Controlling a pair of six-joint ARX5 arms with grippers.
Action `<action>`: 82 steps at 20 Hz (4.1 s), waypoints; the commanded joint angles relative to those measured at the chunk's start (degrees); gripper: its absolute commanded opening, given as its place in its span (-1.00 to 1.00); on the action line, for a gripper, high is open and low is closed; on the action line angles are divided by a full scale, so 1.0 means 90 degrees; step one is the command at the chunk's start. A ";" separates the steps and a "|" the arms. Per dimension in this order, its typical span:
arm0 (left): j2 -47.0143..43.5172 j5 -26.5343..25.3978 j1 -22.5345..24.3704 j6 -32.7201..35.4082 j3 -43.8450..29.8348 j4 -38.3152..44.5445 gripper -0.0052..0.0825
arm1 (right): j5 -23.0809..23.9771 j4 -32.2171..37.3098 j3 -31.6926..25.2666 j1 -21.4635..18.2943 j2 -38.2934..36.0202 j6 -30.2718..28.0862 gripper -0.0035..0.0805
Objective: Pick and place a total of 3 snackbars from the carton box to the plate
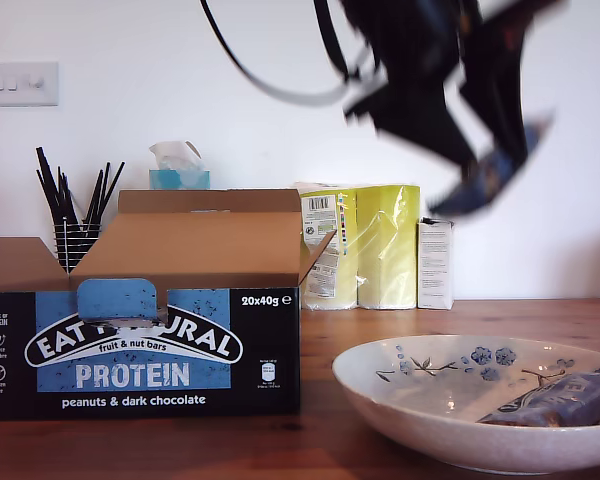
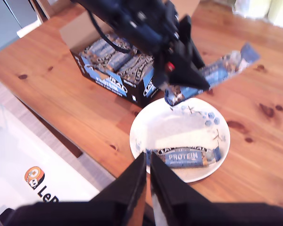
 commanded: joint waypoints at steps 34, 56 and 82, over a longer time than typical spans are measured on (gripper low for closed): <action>0.0578 0.1158 0.0000 0.0182 0.0522 -0.0843 -0.94 | 0.0408 0.0146 -0.0044 0.0022 -0.0126 -0.0005 -0.95; -0.2424 0.0391 0.2569 0.0622 -0.1520 -0.1185 -0.94 | 0.0962 0.1141 -0.0090 0.0024 -0.0124 -0.0051 -0.95; -0.0821 -0.0947 0.2856 -0.1243 -0.1625 -0.2382 0.34 | 0.0991 0.1132 -0.0095 0.0027 -0.0119 -0.0505 -0.95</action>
